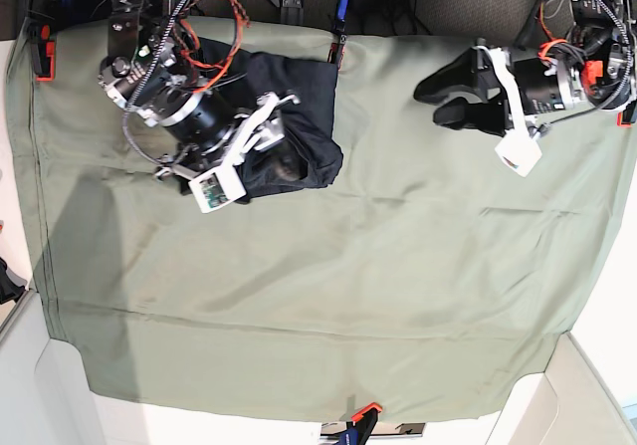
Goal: Fold the T-shirt properly
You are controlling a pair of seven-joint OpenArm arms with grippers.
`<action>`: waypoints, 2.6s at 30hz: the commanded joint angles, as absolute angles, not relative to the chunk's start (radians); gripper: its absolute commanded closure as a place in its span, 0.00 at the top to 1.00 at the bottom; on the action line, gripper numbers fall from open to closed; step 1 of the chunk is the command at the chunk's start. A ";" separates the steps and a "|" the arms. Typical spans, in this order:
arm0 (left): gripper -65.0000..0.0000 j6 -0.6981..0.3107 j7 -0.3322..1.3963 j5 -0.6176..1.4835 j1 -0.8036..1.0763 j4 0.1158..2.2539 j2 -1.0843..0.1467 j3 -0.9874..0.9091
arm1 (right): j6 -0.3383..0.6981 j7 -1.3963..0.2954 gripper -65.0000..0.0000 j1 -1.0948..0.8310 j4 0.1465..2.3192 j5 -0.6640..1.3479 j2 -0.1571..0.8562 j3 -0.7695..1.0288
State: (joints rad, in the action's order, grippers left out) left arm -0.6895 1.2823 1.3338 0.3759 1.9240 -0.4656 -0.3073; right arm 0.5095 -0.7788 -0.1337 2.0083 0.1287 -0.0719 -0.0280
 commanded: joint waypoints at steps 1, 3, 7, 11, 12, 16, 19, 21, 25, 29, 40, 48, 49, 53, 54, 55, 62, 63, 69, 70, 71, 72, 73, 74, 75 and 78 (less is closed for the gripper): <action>0.59 -0.698 1.259 1.346 0.369 1.942 -0.479 -0.297 | 0.512 -0.737 0.59 -0.122 2.026 0.139 -0.060 -0.005; 0.59 -0.698 1.247 1.326 0.369 1.942 -0.479 -0.264 | 0.509 -0.725 0.59 -0.122 2.023 0.146 -0.030 0.033; 0.59 -0.698 1.225 1.296 0.369 1.942 -0.479 -0.220 | 0.508 -0.698 0.59 -0.122 1.999 0.149 0.027 0.054; 0.59 -0.698 1.223 1.296 0.369 1.942 -0.479 -0.210 | 0.501 -0.693 0.59 -0.122 1.967 0.148 0.039 0.054; 0.59 -0.698 1.223 1.296 0.369 1.942 -0.479 -0.210 | 0.501 -0.684 0.59 -0.122 1.952 0.149 0.038 0.054; 0.59 -0.698 1.223 1.296 0.369 1.942 -0.479 -0.210 | 0.502 -0.648 0.59 -0.120 1.867 0.149 0.039 0.054; 0.59 -0.698 1.223 1.289 0.369 1.942 -0.479 -0.210 | 0.506 -0.652 0.40 -0.117 1.842 0.150 0.039 0.052; 0.59 -0.698 1.223 1.281 0.369 1.942 -0.479 -0.210 | 0.506 -0.655 0.12 -0.117 1.849 0.182 0.039 0.052; 0.59 -0.698 1.223 1.278 0.369 1.942 -0.479 -0.210 | 0.528 -0.714 0.00 -0.117 1.896 0.263 0.039 0.052; 0.59 -0.698 1.223 1.278 0.368 1.942 -0.480 -0.210 | 0.548 -0.773 0.00 -0.138 1.964 0.351 0.039 0.052; 0.59 -0.698 1.219 1.287 0.368 1.942 -0.480 -0.210 | 0.566 -0.817 0.00 -0.364 2.151 0.487 0.039 0.050; 0.59 -0.698 1.220 1.348 0.365 1.942 -0.480 -0.210 | 0.566 -0.863 0.00 -0.416 2.148 0.514 0.039 0.050; 0.59 -0.698 1.220 1.349 0.366 1.942 -0.480 -0.210 | 0.566 -0.879 0.00 -0.416 2.148 0.527 0.039 0.050; 0.59 -0.698 1.220 1.349 0.366 1.942 -0.480 -0.210 | 0.566 -0.927 0.19 -0.418 2.148 0.562 0.039 0.050; 0.59 -0.698 1.221 1.349 0.366 1.942 -0.480 -0.210 | 0.566 -0.928 0.30 -0.421 2.148 0.562 0.039 0.050; 0.59 -0.698 1.221 1.349 0.366 1.943 -0.482 -0.210 | 0.566 -0.925 0.37 -0.425 2.148 0.561 0.039 0.050; 0.59 -0.698 1.221 1.351 0.362 1.946 -0.485 -0.241 | 0.583 -0.918 0.43 -0.413 2.151 0.648 0.039 0.050; 0.59 -0.698 1.221 1.358 0.360 1.946 -0.485 -0.248 | 0.583 -0.917 0.43 -0.406 2.154 0.654 0.039 0.050; 0.59 -0.698 1.232 1.369 0.360 1.946 -0.485 -0.284 | 0.572 -0.870 0.43 -0.317 2.167 0.571 0.038 0.053; 0.59 -0.698 1.244 1.372 0.360 1.946 -0.485 -0.284 | 0.571 -0.850 0.43 -0.303 2.167 0.529 0.038 0.053; 0.57 -0.698 1.264 1.381 0.360 1.947 -0.485 -0.283 | 0.569 -0.824 0.42 -0.289 2.167 0.483 0.038 0.053; 0.51 -0.698 1.286 1.407 0.361 1.953 -0.485 -0.281 | 0.559 -0.797 0.37 -0.278 2.164 0.435 0.038 0.053; 0.42 -0.698 1.313 1.437 0.361 1.963 -0.485 -0.281 | 0.550 -0.776 0.28 -0.269 2.160 0.385 0.038 0.053; 0.32 -0.698 1.340 1.472 0.361 1.977 -0.485 -0.280 | 0.545 -0.755 0.16 -0.261 2.153 0.335 0.038 0.053; 0.23 -0.698 1.362 1.484 0.362 1.994 -0.485 -0.280 | 0.545 -0.741 0.03 -0.254 2.145 0.290 0.039 0.053; 0.12 -0.698 1.387 1.484 0.380 2.077 -0.485 -0.278 | 0.542 -0.702 0.00 -0.237 2.121 0.183 0.039 0.056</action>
